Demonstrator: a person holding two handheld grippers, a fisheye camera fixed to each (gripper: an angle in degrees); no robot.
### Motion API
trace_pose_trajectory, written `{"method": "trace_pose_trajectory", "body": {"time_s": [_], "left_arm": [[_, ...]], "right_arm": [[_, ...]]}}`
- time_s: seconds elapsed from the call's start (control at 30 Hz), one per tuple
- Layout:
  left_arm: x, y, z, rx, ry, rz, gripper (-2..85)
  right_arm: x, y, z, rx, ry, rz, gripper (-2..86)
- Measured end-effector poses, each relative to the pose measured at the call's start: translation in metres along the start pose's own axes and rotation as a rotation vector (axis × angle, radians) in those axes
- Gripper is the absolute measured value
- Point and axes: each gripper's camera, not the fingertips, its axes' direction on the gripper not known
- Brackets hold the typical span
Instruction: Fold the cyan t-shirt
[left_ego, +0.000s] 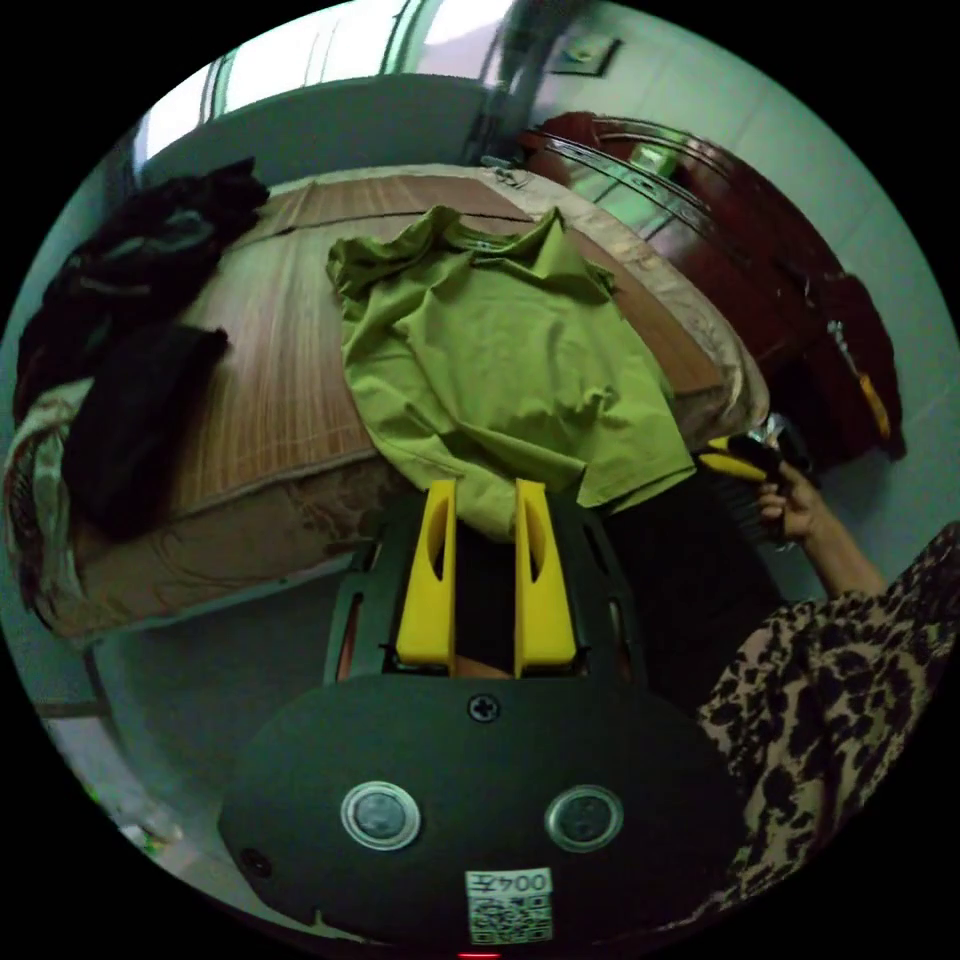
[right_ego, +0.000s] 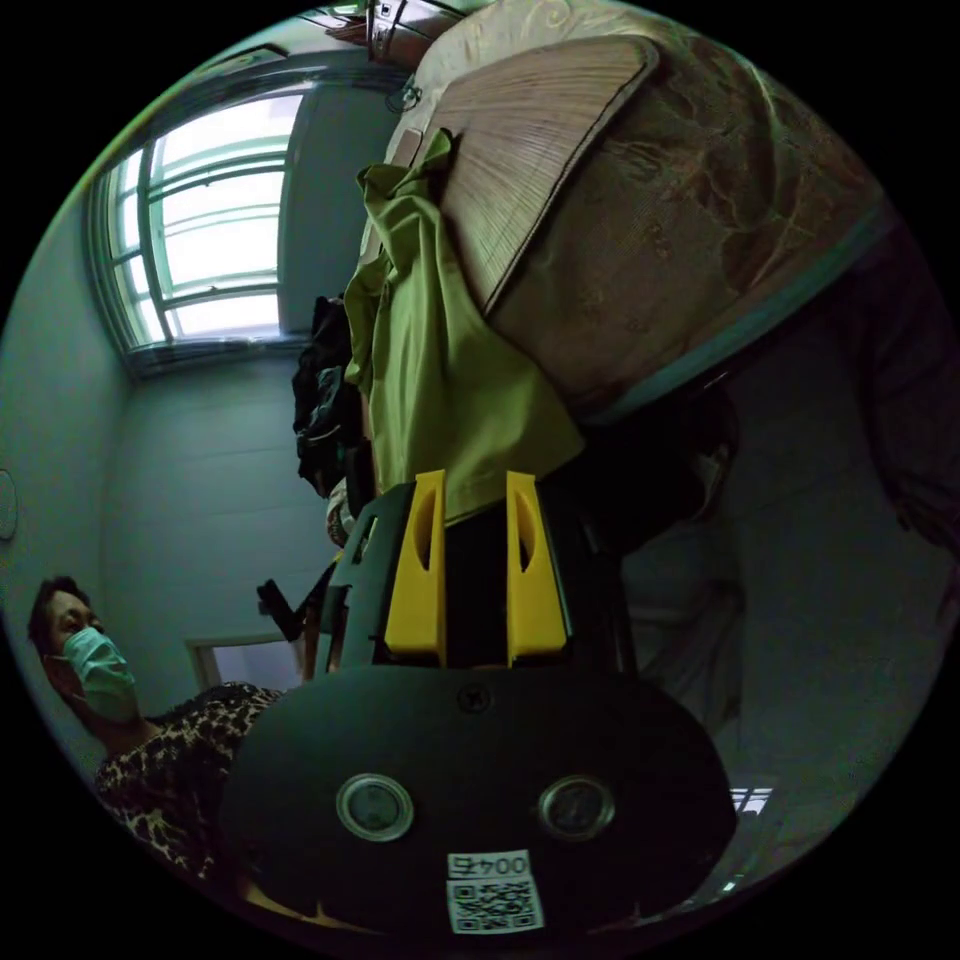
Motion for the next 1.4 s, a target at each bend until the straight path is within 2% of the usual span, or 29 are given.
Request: {"method": "trace_pose_trajectory", "body": {"time_s": [0.1, 0.37, 0.6, 0.97, 1.23, 1.4], "left_arm": [[0.045, 0.017, 0.004, -0.032, -0.177, 0.152, 9.4], [0.089, 0.058, 0.025, -0.094, -0.36, 0.255, 8.8], [0.078, 0.098, 0.02, -0.111, -0.34, 0.173, 6.6], [0.04, 0.147, -0.005, -0.092, -0.126, -0.015, 6.1], [0.03, 0.17, -0.016, -0.116, -0.168, -0.005, 7.2], [0.019, 0.181, -0.022, -0.113, -0.239, -0.023, 8.8]], "right_arm": [[0.022, -0.01, -0.002, 0.007, -0.001, -0.003, 9.3], [0.094, -0.025, -0.013, 0.061, -0.037, 0.048, 9.0], [0.182, -0.029, -0.011, 0.062, -0.188, 0.197, 10.3], [0.28, -0.035, 0.015, 0.025, -0.495, 0.322, 12.6], [0.311, -0.017, 0.034, 0.045, -0.638, 0.393, 13.3], [0.312, 0.0, 0.035, 0.06, -0.684, 0.365, 6.5]]}}
